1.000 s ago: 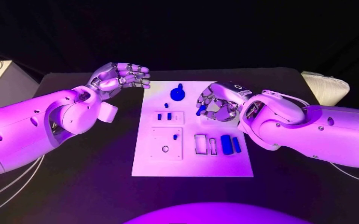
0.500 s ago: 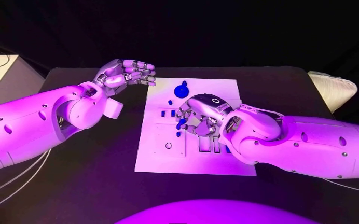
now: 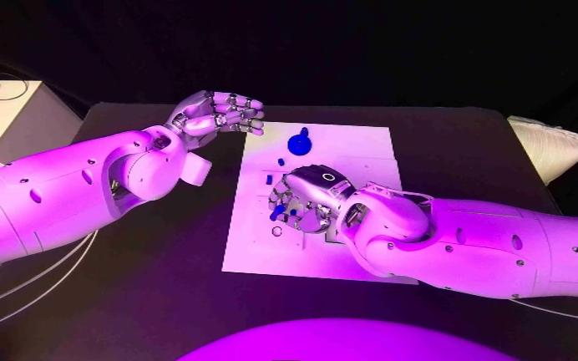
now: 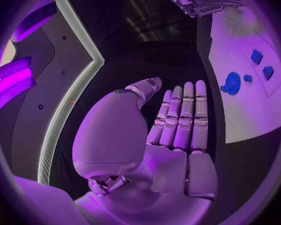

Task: Assemble the parts on the task board

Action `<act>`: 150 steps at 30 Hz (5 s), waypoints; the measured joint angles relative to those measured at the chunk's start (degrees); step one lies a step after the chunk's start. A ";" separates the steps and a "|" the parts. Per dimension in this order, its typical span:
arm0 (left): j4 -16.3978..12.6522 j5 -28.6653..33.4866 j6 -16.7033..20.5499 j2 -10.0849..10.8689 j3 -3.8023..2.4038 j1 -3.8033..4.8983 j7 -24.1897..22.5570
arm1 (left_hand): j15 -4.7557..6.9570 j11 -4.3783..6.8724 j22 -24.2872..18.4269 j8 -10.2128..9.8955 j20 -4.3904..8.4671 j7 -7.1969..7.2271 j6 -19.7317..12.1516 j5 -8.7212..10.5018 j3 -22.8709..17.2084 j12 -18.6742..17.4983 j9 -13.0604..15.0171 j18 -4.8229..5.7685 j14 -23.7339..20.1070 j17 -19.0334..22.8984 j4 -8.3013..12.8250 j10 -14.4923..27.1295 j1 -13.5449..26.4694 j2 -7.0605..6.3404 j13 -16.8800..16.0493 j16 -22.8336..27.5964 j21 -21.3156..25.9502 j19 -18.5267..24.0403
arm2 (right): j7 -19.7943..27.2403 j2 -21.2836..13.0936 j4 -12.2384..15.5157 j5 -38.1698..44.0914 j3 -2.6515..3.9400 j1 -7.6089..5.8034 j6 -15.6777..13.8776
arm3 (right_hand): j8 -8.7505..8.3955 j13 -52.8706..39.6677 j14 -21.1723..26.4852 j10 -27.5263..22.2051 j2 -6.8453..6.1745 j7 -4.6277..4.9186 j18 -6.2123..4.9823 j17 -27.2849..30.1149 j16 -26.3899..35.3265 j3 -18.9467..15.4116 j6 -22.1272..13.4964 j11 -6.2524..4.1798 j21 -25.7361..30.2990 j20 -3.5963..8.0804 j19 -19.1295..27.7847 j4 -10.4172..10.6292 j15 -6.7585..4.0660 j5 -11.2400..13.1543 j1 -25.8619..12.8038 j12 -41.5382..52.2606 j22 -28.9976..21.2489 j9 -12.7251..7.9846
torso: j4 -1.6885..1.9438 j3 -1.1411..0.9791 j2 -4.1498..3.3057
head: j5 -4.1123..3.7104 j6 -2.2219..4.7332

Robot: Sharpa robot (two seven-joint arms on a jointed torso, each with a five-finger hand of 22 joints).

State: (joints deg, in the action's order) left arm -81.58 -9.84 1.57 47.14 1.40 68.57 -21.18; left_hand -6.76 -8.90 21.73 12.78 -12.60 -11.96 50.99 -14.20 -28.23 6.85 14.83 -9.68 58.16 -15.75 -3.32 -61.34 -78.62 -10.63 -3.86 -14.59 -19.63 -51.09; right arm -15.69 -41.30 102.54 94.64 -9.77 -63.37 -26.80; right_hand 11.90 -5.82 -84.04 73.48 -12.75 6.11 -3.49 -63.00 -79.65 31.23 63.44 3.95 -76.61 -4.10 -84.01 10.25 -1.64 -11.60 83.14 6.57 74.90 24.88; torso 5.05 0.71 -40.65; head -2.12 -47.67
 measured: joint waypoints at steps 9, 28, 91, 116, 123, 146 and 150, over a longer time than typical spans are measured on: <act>0.13 -0.01 -0.02 -0.28 0.00 -0.01 0.00 | 0.00 0.00 0.00 0.00 0.00 0.00 0.00 0.00 0.00 0.00 0.00 0.00 0.00 -0.05 0.00 0.00 0.00 0.00 0.00 0.00 0.00 0.00 | 0.01 0.59 -0.70 0.04 -0.04 0.92 0.79 | 0.26 -0.01 -0.01 0.13 -0.16 -0.08 0.00 0.00 0.00 0.00 -0.26 -0.12 0.00 0.00 0.00 0.00 0.01 0.11 -0.15 -0.07 0.04 0.62 | 0.01 -0.05 0.01 | 0.24 -0.60; 0.40 -0.02 -0.02 -0.25 0.00 -0.01 0.12 | -0.01 0.00 0.01 0.00 0.00 0.00 0.00 0.00 0.00 0.00 0.00 0.00 -0.01 -0.04 0.00 0.00 0.00 0.00 0.00 0.00 -0.01 0.00 | -0.17 -0.34 0.13 0.47 -0.10 1.35 3.16 | 0.25 0.04 -0.01 0.33 -0.28 0.13 0.00 0.01 0.00 0.15 -0.26 -0.31 -0.01 0.00 0.00 -0.16 0.01 0.39 -0.26 -0.21 0.03 1.03 | -0.05 -0.08 0.02 | 0.36 -1.17; 0.40 -0.18 -0.10 0.22 0.02 -0.03 0.76 | -0.01 0.00 -0.04 0.00 -0.01 -0.20 0.20 0.00 0.00 -0.23 -0.10 0.00 -0.01 -0.18 0.00 0.00 0.00 0.00 0.00 0.00 -0.02 -0.41 | -1.49 1.04 -0.87 4.10 -0.19 2.11 6.84 | -3.75 -0.44 0.02 -1.50 -3.62 1.43 -0.01 2.70 0.77 -2.06 -6.17 -0.20 2.67 -0.01 0.00 0.26 0.42 3.45 -5.28 -2.03 0.04 0.31 | -0.02 -0.01 0.04 | 0.36 -1.30; 0.48 -0.21 -0.28 0.22 0.03 -0.03 1.14 | -0.01 0.00 -0.11 0.00 -0.01 -0.20 0.20 0.00 0.00 -0.22 -0.17 0.00 -0.01 -0.23 0.00 0.00 0.00 0.00 0.00 0.22 0.22 -0.40 | -0.92 -1.04 0.58 3.94 -0.22 2.08 2.40 | -7.81 -0.47 0.76 -10.17 -2.64 2.07 -1.51 7.07 3.14 -13.38 -13.84 0.65 12.53 -1.19 2.04 1.25 1.17 4.35 -4.29 -0.64 -4.19 -1.68 | -0.09 -0.08 0.08 | 0.13 -0.78; 0.64 -0.21 -0.31 0.14 0.15 -0.05 1.22 | -0.01 0.00 -0.19 0.00 -0.01 -0.19 0.20 0.00 0.00 -0.22 -0.24 -0.01 -0.01 -0.31 0.00 0.00 0.00 0.00 0.00 0.22 0.22 -0.40 | -0.33 -5.04 3.46 2.60 0.17 0.46 0.89 | -8.45 1.47 2.37 -19.95 -1.29 -0.38 -3.33 13.00 6.20 -36.72 -23.95 2.45 24.23 -2.37 4.42 6.81 2.77 1.94 1.45 1.43 -12.64 -5.74 | -0.18 -0.10 0.26 | -0.36 -0.31; 1.03 -0.16 -0.33 -0.10 0.50 -0.74 1.14 | -0.01 0.00 -0.23 0.00 0.01 -0.20 0.20 0.00 0.00 -0.43 -0.31 0.00 -0.01 -0.35 0.00 0.00 0.00 0.00 0.00 0.22 0.22 -0.42 | 7.65 -28.00 4.70 -34.24 -0.30 -7.96 2.72 | 1.85 -37.96 -0.08 9.35 6.30 -0.41 0.90 -11.82 -6.73 -34.97 -5.38 -1.68 -3.88 1.24 0.00 6.53 -0.94 1.27 -4.62 60.40 0.05 -1.41 | -0.69 0.19 1.37 | -5.44 0.85; 0.73 -0.15 -0.31 0.03 0.50 -0.85 1.13 | -0.01 0.00 -0.24 0.00 0.20 -0.19 0.20 0.00 0.00 -0.43 -0.30 0.00 -0.01 -0.35 0.00 0.00 0.00 0.00 0.00 0.22 0.21 -0.61 | 5.40 -30.88 6.82 -34.83 -1.13 -8.01 4.62 | 2.48 -37.96 -0.08 9.36 6.39 -0.52 0.94 -11.97 -7.89 -35.27 -4.52 -1.68 -6.55 1.24 -0.01 6.51 -0.94 0.95 -5.51 60.99 0.05 -0.98 | -0.76 0.24 1.41 | -6.00 0.88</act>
State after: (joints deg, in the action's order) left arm -80.85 -9.99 1.26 47.17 1.91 67.72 -20.05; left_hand -6.77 -8.90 21.49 12.78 -12.39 -12.16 51.19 -14.20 -28.23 6.42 14.53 -9.69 58.15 -16.10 -3.32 -61.34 -78.62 -10.63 -3.87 -14.37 -19.42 -51.71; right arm -10.29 -72.19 109.36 59.81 -10.91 -71.38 -22.19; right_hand 14.39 -43.78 -84.12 82.83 -6.36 5.58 -2.55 -74.97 -87.54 -4.04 58.92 2.26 -83.16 -2.86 -84.01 16.76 -2.59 -10.65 77.63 67.55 74.95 23.90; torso 4.30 0.96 -39.25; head -8.12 -46.79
